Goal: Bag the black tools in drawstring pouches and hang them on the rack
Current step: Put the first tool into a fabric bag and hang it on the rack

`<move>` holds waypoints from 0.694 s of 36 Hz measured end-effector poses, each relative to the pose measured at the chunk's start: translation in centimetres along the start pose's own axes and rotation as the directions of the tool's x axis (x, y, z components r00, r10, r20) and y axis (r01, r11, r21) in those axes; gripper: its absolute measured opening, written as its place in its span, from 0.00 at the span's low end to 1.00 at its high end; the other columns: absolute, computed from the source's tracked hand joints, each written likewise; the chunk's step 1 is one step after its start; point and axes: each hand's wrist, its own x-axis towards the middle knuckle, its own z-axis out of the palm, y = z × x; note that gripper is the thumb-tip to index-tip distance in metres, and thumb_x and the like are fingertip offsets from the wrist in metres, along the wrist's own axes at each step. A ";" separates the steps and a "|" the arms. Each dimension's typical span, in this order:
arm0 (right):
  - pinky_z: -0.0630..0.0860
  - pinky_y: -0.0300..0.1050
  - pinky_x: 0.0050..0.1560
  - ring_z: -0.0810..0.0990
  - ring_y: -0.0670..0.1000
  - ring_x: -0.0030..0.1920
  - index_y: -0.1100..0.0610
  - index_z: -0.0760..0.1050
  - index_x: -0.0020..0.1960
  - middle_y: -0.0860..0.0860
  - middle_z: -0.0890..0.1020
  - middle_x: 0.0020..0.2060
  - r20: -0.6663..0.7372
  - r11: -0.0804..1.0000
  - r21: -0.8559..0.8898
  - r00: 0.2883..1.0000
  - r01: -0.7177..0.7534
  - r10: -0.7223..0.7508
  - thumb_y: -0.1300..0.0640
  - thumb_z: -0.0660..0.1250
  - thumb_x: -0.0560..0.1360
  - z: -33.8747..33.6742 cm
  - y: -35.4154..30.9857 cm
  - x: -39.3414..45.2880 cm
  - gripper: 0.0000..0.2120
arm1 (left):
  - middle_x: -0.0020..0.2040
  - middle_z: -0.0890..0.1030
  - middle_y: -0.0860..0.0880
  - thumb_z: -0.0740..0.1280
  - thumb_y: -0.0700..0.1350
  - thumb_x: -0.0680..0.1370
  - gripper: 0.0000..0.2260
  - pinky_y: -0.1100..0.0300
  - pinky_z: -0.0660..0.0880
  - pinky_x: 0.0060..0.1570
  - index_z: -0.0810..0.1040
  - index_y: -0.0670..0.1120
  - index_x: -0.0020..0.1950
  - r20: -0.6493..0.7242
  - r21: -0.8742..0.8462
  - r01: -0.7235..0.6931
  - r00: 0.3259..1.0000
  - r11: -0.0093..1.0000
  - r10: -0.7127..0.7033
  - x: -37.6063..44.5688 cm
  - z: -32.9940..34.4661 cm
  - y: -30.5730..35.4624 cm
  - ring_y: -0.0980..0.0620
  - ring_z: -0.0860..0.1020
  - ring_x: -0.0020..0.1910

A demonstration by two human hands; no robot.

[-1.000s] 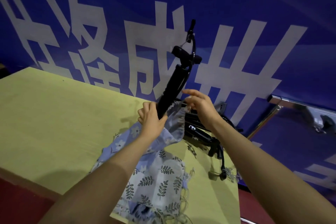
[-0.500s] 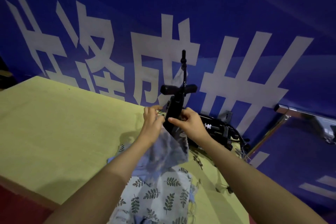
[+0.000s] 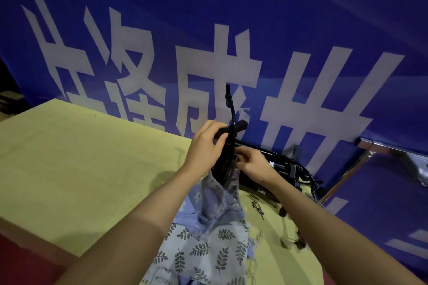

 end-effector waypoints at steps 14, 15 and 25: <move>0.67 0.33 0.30 0.71 0.42 0.26 0.59 0.75 0.45 0.47 0.73 0.27 -0.619 0.959 0.099 0.772 0.264 -0.148 0.60 0.63 0.78 -4.8 -6.4 -0.5 0.05 | 0.49 0.75 0.46 0.65 0.38 0.78 0.07 0.58 0.73 0.43 0.76 0.39 0.55 0.040 0.082 -0.158 0.987 0.984 0.156 2.7 -2.0 2.8 0.50 0.75 0.45; 0.69 0.38 0.31 0.71 0.43 0.26 0.60 0.74 0.41 0.48 0.72 0.26 -0.642 0.954 0.121 0.755 0.275 -0.136 0.57 0.64 0.78 -5.5 -7.1 -0.3 0.09 | 0.49 0.75 0.46 0.64 0.37 0.78 0.07 0.56 0.74 0.43 0.76 0.39 0.55 0.047 0.090 -0.160 0.987 0.983 0.157 2.7 -2.1 2.8 0.49 0.75 0.46; 0.70 0.41 0.24 0.67 0.52 0.24 0.59 0.67 0.28 0.55 0.68 0.24 -0.584 0.871 0.369 0.810 0.323 -0.053 0.55 0.63 0.79 -8.3 -11.9 -0.1 0.22 | 0.55 0.72 0.46 0.62 0.45 0.76 0.09 0.52 0.67 0.44 0.70 0.43 0.54 0.247 0.554 -0.055 0.964 0.831 -0.101 2.4 -2.9 3.7 0.40 0.75 0.48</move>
